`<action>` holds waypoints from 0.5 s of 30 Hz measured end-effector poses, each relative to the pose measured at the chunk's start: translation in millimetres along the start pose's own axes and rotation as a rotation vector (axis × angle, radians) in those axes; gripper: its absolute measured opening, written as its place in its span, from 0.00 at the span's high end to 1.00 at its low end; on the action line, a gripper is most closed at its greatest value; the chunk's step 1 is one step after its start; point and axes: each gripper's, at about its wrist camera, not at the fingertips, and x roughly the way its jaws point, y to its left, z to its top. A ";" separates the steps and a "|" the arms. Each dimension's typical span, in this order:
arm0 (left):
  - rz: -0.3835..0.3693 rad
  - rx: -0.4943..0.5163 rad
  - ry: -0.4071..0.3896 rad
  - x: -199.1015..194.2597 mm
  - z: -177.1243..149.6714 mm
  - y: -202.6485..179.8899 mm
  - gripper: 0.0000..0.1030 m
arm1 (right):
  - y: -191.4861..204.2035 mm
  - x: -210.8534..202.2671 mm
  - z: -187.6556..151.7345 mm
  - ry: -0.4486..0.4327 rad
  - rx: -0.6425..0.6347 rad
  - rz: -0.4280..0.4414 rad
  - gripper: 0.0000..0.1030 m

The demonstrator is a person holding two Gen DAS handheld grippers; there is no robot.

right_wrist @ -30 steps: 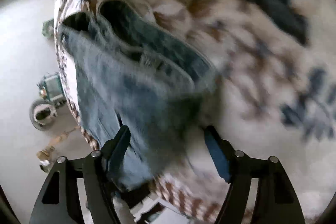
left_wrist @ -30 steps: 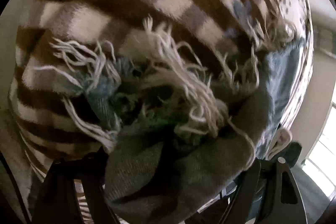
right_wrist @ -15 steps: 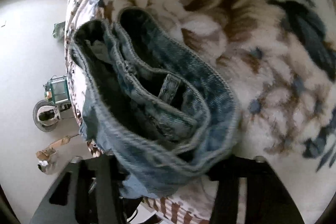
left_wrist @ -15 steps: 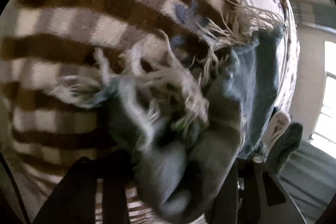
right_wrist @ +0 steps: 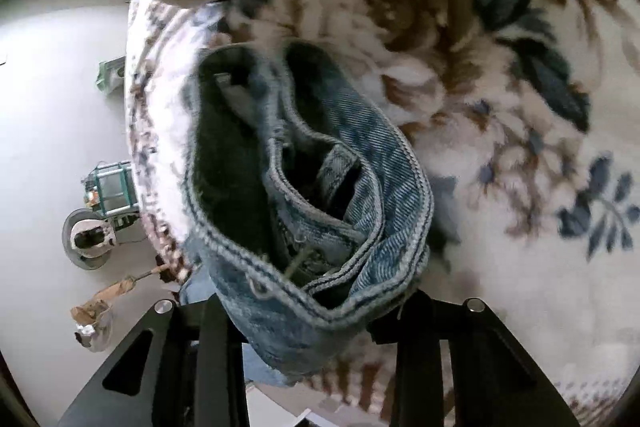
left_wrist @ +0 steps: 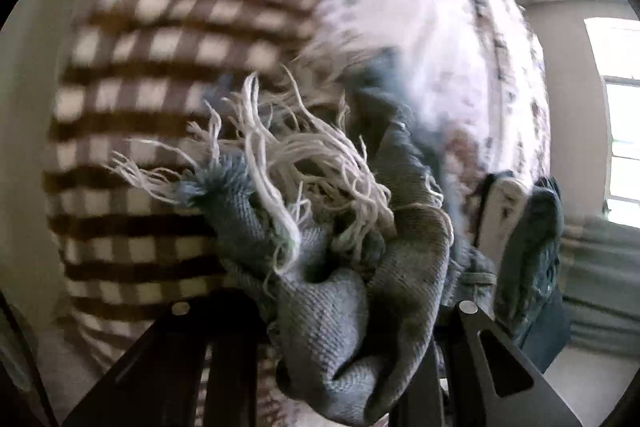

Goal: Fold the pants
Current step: 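Carry the folded shorts with both grippers onto the folded jeans stack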

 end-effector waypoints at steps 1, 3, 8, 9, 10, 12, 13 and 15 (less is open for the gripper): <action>0.005 0.016 -0.001 -7.9 2.5 -2.9 0.80 | 4.7 -7.9 -3.2 0.001 -0.003 0.005 0.66; -0.001 0.059 0.006 -24.1 4.3 -24.4 0.80 | 17.5 -29.4 -9.3 -0.007 -0.007 0.019 0.66; -0.043 0.135 0.031 -52.7 21.3 -77.9 0.81 | 47.7 -81.2 -12.7 -0.052 0.005 0.052 0.66; -0.055 0.147 0.040 -55.4 24.9 -90.3 0.81 | 56.4 -91.3 -11.2 -0.070 0.011 0.058 0.67; -0.069 0.159 0.054 -55.8 28.7 -104.3 0.81 | 67.1 -105.4 -7.7 -0.090 0.019 0.070 0.67; -0.099 0.198 0.087 -59.3 39.0 -142.1 0.81 | 87.8 -124.2 -3.2 -0.127 0.038 0.084 0.67; -0.118 0.224 0.105 -62.1 43.9 -161.8 0.81 | 95.5 -142.7 0.9 -0.146 0.043 0.103 0.67; -0.148 0.261 0.124 -69.1 51.3 -197.2 0.81 | 116.7 -173.0 8.3 -0.193 0.062 0.135 0.67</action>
